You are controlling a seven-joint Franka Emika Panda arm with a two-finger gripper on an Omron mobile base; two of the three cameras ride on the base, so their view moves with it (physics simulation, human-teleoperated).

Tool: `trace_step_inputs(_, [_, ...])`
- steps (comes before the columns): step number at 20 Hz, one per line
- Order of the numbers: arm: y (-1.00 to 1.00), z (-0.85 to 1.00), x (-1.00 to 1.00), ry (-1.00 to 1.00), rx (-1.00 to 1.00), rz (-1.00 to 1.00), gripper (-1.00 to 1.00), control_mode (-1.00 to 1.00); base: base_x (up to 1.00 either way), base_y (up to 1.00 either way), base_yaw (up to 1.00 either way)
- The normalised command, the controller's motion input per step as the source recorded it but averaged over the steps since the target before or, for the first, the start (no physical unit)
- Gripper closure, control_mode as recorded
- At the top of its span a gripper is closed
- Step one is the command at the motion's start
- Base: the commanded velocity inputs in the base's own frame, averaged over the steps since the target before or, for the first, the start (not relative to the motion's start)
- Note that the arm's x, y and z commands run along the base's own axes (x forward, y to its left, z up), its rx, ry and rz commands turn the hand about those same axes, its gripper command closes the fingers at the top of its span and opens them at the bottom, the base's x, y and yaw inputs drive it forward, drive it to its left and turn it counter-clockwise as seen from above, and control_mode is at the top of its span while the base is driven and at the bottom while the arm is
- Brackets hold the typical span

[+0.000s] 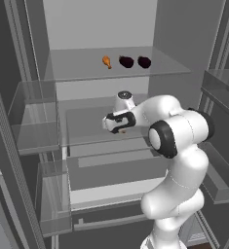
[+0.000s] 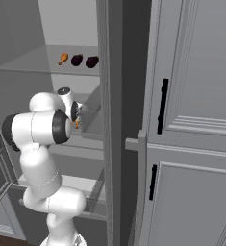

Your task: Place one eggplant and one chicken drumstick in each tupperware on the nearby counter, to pack two identical lunches.

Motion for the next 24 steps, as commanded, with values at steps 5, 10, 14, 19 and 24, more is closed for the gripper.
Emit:
trace_step_inputs(5, [0.01,-0.21,0.21,0.0,0.0,0.01,-1.0,-1.0,0.0,0.0,0.0])
trace_step_inputs(10, [0.0,-0.1,0.45,0.0,0.0,0.0,-1.0,-1.0,0.0,0.0,0.0])
trace_step_inputs(14, [0.0,-0.1,-0.13,0.0,0.02,0.0,-1.0,-1.0,0.0,0.0,0.0])
trace_step_inputs(19, [0.0,-0.25,-0.4,0.0,0.01,0.0,-1.0,-1.0,0.0,0.0,0.0])
trace_step_inputs(24, [0.0,-0.1,-0.01,0.0,0.0,0.0,-1.0,-1.0,0.0,0.0,0.0])
